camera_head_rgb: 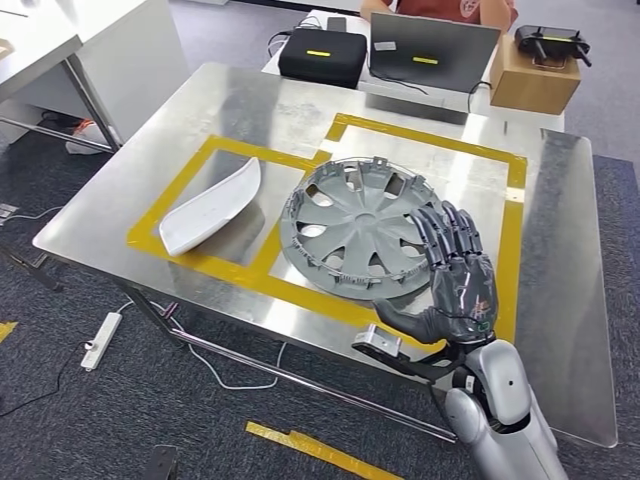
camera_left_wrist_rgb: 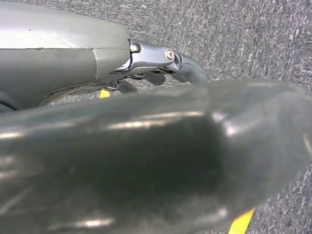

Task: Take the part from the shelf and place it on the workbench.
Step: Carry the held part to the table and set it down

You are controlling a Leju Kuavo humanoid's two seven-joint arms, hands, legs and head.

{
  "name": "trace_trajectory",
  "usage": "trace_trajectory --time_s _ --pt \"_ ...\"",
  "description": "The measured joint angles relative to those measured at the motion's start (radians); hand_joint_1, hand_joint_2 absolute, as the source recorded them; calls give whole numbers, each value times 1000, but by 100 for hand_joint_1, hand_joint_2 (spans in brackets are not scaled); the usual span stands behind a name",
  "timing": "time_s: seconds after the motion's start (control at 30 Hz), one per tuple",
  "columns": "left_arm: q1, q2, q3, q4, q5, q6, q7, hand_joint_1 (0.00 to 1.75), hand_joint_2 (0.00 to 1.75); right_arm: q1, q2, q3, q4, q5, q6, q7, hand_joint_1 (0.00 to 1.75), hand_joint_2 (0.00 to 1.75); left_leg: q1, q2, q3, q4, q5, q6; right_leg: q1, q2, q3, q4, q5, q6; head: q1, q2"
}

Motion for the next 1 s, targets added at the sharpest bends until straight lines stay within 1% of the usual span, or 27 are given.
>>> trace_trajectory --time_s 0.03,0.07,0.13,0.17,0.2,0.23,0.27,0.3,0.33,0.37,0.4,0.43,0.5,0.53,0.57,0.6,0.63,0.67,0.7,0.73,0.77,0.8,0.83,0.87,0.9,0.93,1.0 --pt "-1 0 0 0 0 1 0 0 0 1 2 -4 -3 0 1 -2 0 0 3 5 2 -8 5 5 0 1 -7 12 -11 3 1 0" --pt "-1 -1 0 0 0 1 0 0 0 2 3 -8 -6 1 2 -4 0 0 5 10 4 -16 9 11 1 2 -25 45 -32 4 2 0" --pt "-2 -1 0 0 -1 2 0 0 0 6 4 -12 -8 2 5 -7 0 0 7 22 4 -21 12 16 1 2 -83 164 -94 7 4 0" --pt "-2 -1 0 0 -1 2 0 0 0 9 4 -13 -8 3 7 -9 0 0 7 28 4 -20 12 16 0 2 -112 226 -118 9 4 0" --pt "-2 -1 0 0 -1 2 0 0 0 12 4 -14 -9 5 9 -11 0 0 7 35 3 -20 11 16 -1 1 -130 262 -126 12 4 0" --pt "-2 -2 0 0 -1 2 0 0 0 15 5 -16 -9 6 11 -12 0 0 8 42 3 -20 10 15 -2 0 -131 263 -116 14 5 0" --pt "-2 -2 0 0 -1 2 0 0 0 16 5 -17 -9 8 12 -12 0 0 8 49 4 -19 9 13 -3 -5 -112 226 -89 15 5 0" --pt "-2 -3 0 0 -1 2 0 0 0 16 6 -19 -9 10 13 -12 0 0 9 57 6 -17 6 8 -5 -21 -78 161 -54 16 5 0" --pt "-2 -3 0 0 -1 2 0 0 0 15 8 -20 -10 12 14 -12 0 0 7 64 7 -13 2 2 -2 -49 -44 95 -31 16 6 0" --pt "-2 -3 0 0 -1 3 0 0 0 14 10 -22 -12 15 15 -12 0 0 4 72 7 -8 -2 -5 0 -69 -16 44 -15 10 6 0" --pt "-2 -2 1 -1 -1 4 0 0 0 13 12 -24 -14 17 15 -12 0 0 1 80 7 -3 -5 -12 2 -83 -2 17 -11 3 4 0" --pt "-2 -2 1 -1 -1 4 1 0 0 12 15 -26 -15 19 16 -12 0 0 -2 89 8 0 -7 -17 6 -82 -1 12 -15 -5 3 0" --pt "-3 -2 1 -1 -2 5 3 0 0 13 19 -29 -18 22 19 -11 0 0 1 105 12 2 -11 -25 5 -53 -4 14 -11 -21 0 0" --pt "-4 -2 1 -1 -2 6 3 0 0 13 21 -30 -20 23 21 -10 0 0 5 93 11 10 -22 -30 5 -40 -5 13 -8 -27 -1 0" --pt "-5 -2 1 -1 -2 6 3 0 0 13 23 -31 -22 25 23 -10 0 0 9 69 3 35 -42 -34 3 -27 -5 12 -6 -34 -2 0" --pt "-5 -2 1 -1 -2 6 3 0 0 12 26 -32 -24 26 25 -9 0 0 12 38 -16 83 -73 -38 2 -14 -5 12 -4 -40 -5 0" --pt "-4 -1 2 -1 -2 7 4 0 0 11 29 -33 -25 27 26 -8 0 0 13 9 -43 149 -108 -38 3 -1 -6 12 -4 -43 -7 0" --pt "-3 -1 2 -1 -2 7 4 0 0 11 31 -33 -25 28 27 -6 0 0 13 -5 -74 220 -139 -38 4 14 -6 12 -3 -46 -9 0" --pt "-1 -1 2 -1 -2 7 4 0 0 11 33 -33 -25 29 29 -5 0 0 12 -11 -99 273 -155 -36 5 30 -6 12 -3 -47 -10 0" --pt "0 -1 2 -1 -2 7 4 0 0 12 34 -33 -25 31 30 -4 0 0 12 -13 -109 291 -151 -34 6 46 -6 12 -3 -47 -10 0" --pt "1 -1 3 -1 -2 7 4 0 0 13 34 -33 -26 32 31 -4 0 0 12 -16 -102 272 -128 -29 7 61 -5 12 -2 -47 -10 0" --pt "0 -1 3 -1 -2 7 4 0 0 13 35 -33 -26 33 32 -4 0 0 11 -25 -80 217 -90 -23 8 76 -4 12 -2 -47 -10 0" --pt "0 0 3 -1 -2 7 4 0 0 12 36 -33 -26 34 33 -3 0 0 11 -49 -51 149 -53 -15 7 89 -3 12 -2 -46 -10 0" --pt "0 1 3 -1 -2 7 4 0 0 12 38 -33 -27 35 34 -3 0 0 12 -71 -25 87 -26 -9 8 102 -3 13 -1 -44 -10 0" --pt "-1 2 3 -1 -2 7 4 0 0 12 40 -33 -27 36 35 -2 0 0 11 -90 -6 43 -13 -5 6 112 -7 14 0 -39 -11 0" --pt "-2 3 4 -1 -2 7 5 0 0 12 42 -34 -27 37 37 -2 0 0 11 -101 2 22 -12 -3 4 122 -11 14 2 -34 -11 0" --pt "-3 2 4 -1 -1 8 5 0 0 14 43 -34 -27 39 39 -1 0 0 11 -86 6 8 -14 -3 1 136 -21 10 6 -19 -13 0"
